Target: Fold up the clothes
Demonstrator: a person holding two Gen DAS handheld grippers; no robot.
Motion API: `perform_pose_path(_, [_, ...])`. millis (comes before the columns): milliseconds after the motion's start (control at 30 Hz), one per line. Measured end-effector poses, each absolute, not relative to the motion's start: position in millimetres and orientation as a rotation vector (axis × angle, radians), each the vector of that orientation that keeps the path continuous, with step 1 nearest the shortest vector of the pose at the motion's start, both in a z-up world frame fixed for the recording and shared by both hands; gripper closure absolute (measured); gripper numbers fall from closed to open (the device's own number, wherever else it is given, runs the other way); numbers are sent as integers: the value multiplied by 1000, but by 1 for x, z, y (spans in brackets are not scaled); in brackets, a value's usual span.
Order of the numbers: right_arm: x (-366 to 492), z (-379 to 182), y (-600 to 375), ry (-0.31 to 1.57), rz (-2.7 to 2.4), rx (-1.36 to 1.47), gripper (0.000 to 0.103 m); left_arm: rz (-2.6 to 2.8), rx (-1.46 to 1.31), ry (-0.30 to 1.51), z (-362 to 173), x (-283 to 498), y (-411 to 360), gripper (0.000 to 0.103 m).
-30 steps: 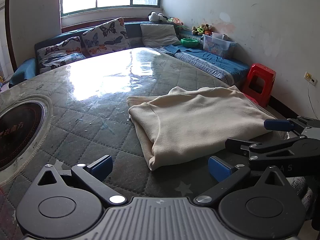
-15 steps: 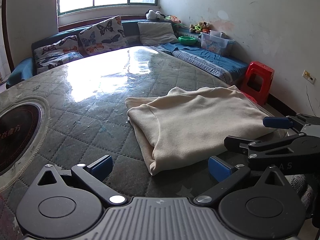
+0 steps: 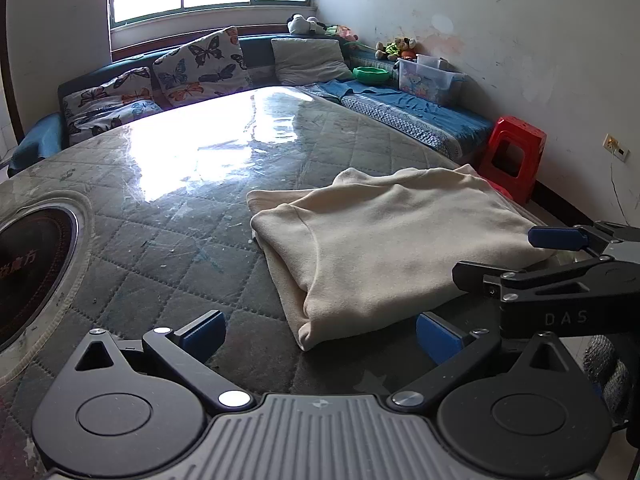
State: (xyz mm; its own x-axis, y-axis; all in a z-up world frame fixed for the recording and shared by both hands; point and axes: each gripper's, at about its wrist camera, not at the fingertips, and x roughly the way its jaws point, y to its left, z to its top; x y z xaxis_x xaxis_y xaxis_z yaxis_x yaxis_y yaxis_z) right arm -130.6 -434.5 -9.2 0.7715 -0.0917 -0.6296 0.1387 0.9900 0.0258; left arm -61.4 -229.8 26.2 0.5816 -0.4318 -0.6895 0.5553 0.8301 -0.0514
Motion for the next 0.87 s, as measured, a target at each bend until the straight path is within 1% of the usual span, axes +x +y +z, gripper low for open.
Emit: perform_pose_path(867, [-136,-14,-435,689,-132,84,0,-587,192,765,21,-67,-233,0])
